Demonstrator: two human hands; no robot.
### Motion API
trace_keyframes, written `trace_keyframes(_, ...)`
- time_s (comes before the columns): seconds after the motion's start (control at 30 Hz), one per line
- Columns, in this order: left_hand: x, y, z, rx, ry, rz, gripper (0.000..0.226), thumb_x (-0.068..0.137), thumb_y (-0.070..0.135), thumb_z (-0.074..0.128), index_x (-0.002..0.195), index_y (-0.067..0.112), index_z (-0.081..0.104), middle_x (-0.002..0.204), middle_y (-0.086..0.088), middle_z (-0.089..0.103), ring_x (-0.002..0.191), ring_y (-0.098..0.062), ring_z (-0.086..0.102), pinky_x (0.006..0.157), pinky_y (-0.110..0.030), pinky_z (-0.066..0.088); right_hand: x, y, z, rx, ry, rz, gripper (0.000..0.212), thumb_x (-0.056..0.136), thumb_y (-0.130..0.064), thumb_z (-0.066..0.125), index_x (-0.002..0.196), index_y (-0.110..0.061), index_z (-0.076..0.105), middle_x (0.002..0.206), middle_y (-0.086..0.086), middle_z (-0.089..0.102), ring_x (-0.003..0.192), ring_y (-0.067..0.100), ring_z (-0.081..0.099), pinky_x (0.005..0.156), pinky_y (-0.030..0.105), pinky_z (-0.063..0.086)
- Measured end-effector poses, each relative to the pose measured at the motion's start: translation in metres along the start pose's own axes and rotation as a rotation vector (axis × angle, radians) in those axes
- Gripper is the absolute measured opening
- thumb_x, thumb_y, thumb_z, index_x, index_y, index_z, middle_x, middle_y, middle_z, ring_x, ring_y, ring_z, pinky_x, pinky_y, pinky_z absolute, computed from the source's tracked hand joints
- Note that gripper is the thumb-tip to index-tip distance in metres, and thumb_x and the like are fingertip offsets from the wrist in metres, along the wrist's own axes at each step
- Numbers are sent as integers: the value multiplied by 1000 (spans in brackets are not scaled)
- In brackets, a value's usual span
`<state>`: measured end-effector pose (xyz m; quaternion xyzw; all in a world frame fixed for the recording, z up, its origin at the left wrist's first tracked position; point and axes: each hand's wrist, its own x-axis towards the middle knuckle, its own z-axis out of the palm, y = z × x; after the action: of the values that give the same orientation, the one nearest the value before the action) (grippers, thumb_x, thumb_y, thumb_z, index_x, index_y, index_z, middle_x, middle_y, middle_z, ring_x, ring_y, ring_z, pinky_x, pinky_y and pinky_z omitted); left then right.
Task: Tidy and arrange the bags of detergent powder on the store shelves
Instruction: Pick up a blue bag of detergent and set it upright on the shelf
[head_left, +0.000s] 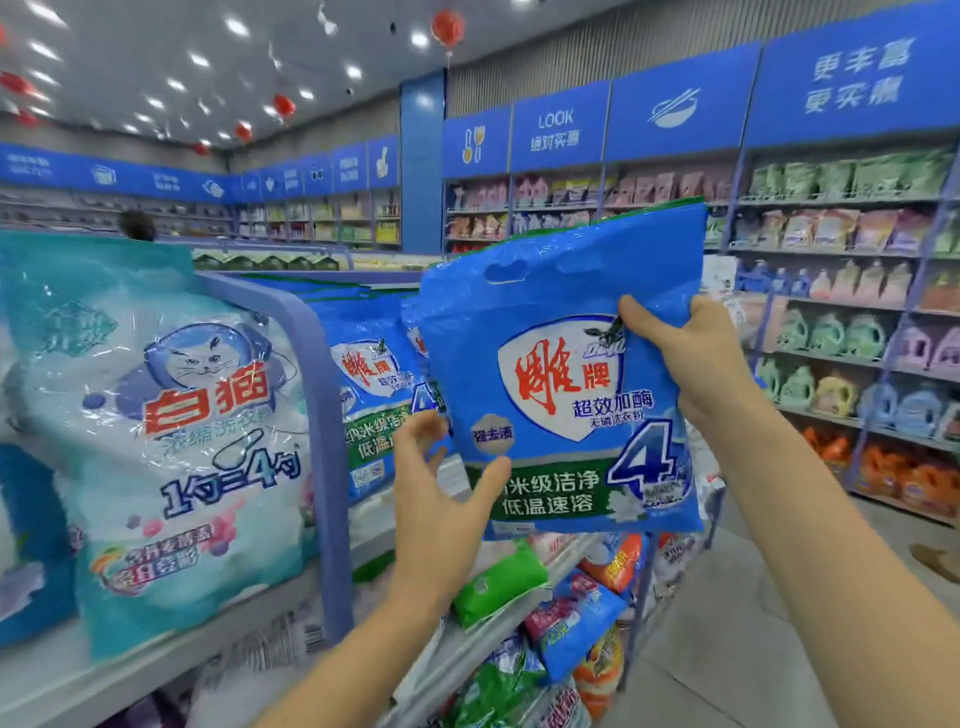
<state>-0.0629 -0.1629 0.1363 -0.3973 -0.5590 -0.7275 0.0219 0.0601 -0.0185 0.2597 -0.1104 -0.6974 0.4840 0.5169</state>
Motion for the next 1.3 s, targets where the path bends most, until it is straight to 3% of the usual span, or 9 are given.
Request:
trace_keyframes(0.23, 51, -47, 46, -174, 3, -523, 97, 45, 81, 71, 119, 23, 52, 124, -9, 62, 112, -29, 60, 96, -52, 47, 66, 37, -3, 171, -103, -10, 10, 90, -13, 57, 90, -22, 61, 70, -18, 71, 68, 3, 69, 59, 18, 55)
trace_keyframes(0.5, 99, -51, 46, 46, 479, -290, 18, 77, 39, 72, 81, 23, 64, 74, 4, 73, 80, -21, 69, 82, -45, 54, 143, 109, 23, 272, -470, 51, 15, 79, -37, 60, 93, -31, 60, 89, -19, 68, 83, 4, 62, 76, 33, 49)
trace_keyframes(0.6, 108, -56, 27, 112, 626, -277, 50, 70, 53, 74, 94, 11, 66, 78, -3, 73, 79, -24, 69, 82, -45, 54, 139, 160, 51, 261, -664, 191, 19, 86, -38, 58, 103, -32, 51, 108, -14, 57, 91, 2, 56, 70, 24, 42)
trace_keyframes(0.67, 111, -57, 16, 161, 696, -266, 90, 56, 73, 72, 114, 5, 60, 102, -8, 70, 95, -26, 66, 88, -45, 52, 125, 187, 76, 245, -778, 279, 66, 76, -52, 68, 131, -26, 41, 129, -3, 49, 115, 13, 51, 76, 25, 43)
trace_keyframes(0.73, 113, -58, 9, 220, 756, -194, 54, 74, 55, 71, 99, 8, 61, 98, -5, 68, 93, -22, 64, 81, -34, 51, 113, 203, 97, 245, -844, 302, 111, 57, -68, 74, 145, -16, 29, 141, 4, 45, 125, 21, 47, 90, 34, 47)
trace_keyframes(0.8, 111, -55, 7, 301, 768, -145, 15, 87, 31, 66, 82, 19, 58, 84, 1, 66, 81, -18, 63, 67, -25, 48, 108, 211, 111, 271, -824, 299, 95, 66, -54, 75, 140, -10, 34, 137, 6, 50, 118, 22, 54, 89, 30, 48)
trace_keyframes(0.93, 104, -59, -1, 388, 767, -128, 9, 90, 25, 60, 82, 28, 56, 82, 7, 64, 73, -5, 61, 64, -21, 49, 93, 223, 117, 261, -800, 198, 36, 84, -24, 68, 108, -17, 43, 96, -8, 56, 84, 11, 59, 63, 6, 46)
trace_keyframes(1.07, 98, -70, -5, 413, 721, -159, 12, 91, 28, 56, 84, 20, 61, 69, 14, 66, 59, 3, 61, 51, -9, 46, 80, 229, 107, 259, -791, 202, 48, 85, -20, 66, 116, -25, 30, 97, -21, 46, 71, -19, 47, 59, -3, 38)
trace_keyframes(1.3, 102, -71, -13, 383, 620, -328, 20, 92, 39, 53, 92, 21, 61, 69, 7, 70, 58, -7, 68, 48, -17, 50, 81, 235, 103, 145, -812, 168, 43, 86, -31, 66, 115, -12, 41, 90, -25, 47, 80, -6, 54, 61, -3, 37)
